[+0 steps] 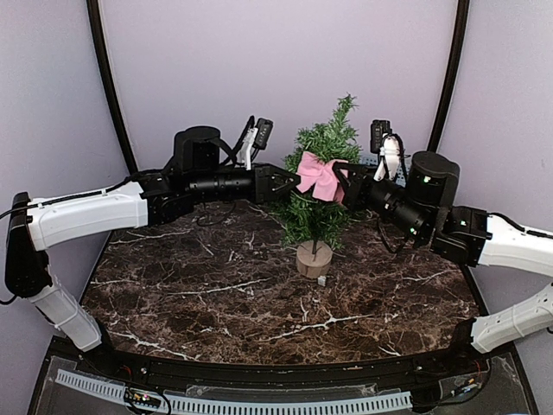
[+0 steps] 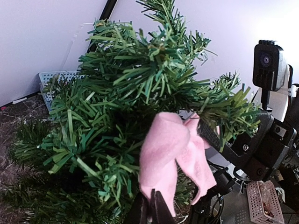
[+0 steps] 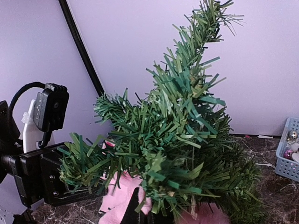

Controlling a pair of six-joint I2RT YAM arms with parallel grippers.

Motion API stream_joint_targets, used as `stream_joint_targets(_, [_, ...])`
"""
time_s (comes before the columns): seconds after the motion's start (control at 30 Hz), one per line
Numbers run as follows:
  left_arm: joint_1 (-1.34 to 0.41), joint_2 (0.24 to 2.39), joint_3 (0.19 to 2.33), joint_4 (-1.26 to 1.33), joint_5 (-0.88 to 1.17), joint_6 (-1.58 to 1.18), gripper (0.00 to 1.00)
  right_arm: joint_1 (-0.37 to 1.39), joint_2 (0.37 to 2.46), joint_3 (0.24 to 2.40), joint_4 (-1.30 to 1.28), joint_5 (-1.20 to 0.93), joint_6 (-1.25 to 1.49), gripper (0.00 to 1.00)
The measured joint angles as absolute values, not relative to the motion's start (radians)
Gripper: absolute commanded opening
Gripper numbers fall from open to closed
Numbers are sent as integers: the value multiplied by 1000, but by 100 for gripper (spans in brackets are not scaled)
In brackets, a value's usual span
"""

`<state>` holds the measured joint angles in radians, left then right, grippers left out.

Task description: Decorate the small christmas tree

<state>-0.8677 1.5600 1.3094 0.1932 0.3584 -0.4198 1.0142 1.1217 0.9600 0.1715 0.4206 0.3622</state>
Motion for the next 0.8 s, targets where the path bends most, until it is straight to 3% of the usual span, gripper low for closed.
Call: stream_joint_targets(0.8, [-868,1585,1311,216,315,-424,0,977,1165,980,212,415,255,0])
